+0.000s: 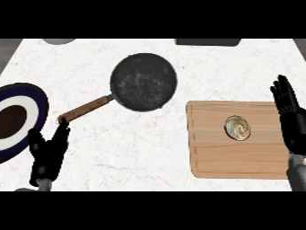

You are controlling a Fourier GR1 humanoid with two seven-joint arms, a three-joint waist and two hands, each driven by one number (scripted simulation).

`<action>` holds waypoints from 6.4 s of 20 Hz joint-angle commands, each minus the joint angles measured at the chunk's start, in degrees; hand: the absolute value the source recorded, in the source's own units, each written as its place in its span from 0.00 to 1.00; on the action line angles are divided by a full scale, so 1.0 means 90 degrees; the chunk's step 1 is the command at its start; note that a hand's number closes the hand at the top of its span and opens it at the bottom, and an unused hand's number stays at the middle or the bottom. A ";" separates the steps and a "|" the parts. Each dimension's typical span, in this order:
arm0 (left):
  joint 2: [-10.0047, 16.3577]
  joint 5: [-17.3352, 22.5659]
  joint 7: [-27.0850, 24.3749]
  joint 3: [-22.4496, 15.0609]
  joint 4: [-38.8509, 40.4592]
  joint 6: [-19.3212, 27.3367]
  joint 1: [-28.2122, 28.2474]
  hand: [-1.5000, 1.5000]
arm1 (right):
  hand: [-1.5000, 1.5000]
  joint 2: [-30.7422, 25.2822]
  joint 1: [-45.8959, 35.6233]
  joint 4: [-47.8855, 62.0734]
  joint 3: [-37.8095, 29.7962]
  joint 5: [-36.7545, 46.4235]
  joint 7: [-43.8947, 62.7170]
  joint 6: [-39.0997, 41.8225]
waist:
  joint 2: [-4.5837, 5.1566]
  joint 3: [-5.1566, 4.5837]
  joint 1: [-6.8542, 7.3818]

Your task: Pick the cupcake from the cutting board and place it in the pan

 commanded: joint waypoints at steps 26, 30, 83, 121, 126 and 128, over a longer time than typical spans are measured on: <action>0.1378 -0.1190 0.0459 0.0673 0.0096 -0.0242 -0.0742 0.50 | 0.00 -0.2487 -0.1316 0.0822 -0.0174 0.0284 -0.1193 0.3468 | -0.0024 0.0113 -0.0107; 0.1445 -0.1206 0.0617 0.0675 0.0116 -0.0330 -0.0896 0.50 | 0.00 -0.2963 -0.1737 0.0313 0.0546 0.1332 -0.0461 0.3439 | -0.0017 0.0109 -0.0063; 0.0192 -0.2650 0.0661 0.2341 0.0162 -0.1569 -0.0805 0.50 | 0.00 -0.0390 -0.1563 0.1207 0.1632 0.7284 0.0563 0.3499 | -0.0007 0.0126 -0.0066; -0.0098 -0.2993 0.0498 0.2570 -0.0155 -0.1708 -0.0350 0.50 | 1.00 0.2096 0.0300 -0.3038 0.3929 1.0139 0.8069 0.0214 | -0.0094 0.0115 -0.0131; 0.0073 -0.3066 0.0495 0.2640 0.0346 -0.1818 -0.1075 0.50 | 1.00 0.2098 -0.1436 -0.2545 0.4920 0.9976 1.0068 0.0632 | -0.0005 0.0118 -0.0027; -0.0112 -0.3143 0.0483 0.2567 0.0289 -0.1671 -0.0954 0.50 | 1.00 0.2098 -0.1995 -0.2044 0.4481 0.9664 1.0182 0.0352 | 0.0004 0.0121 0.0016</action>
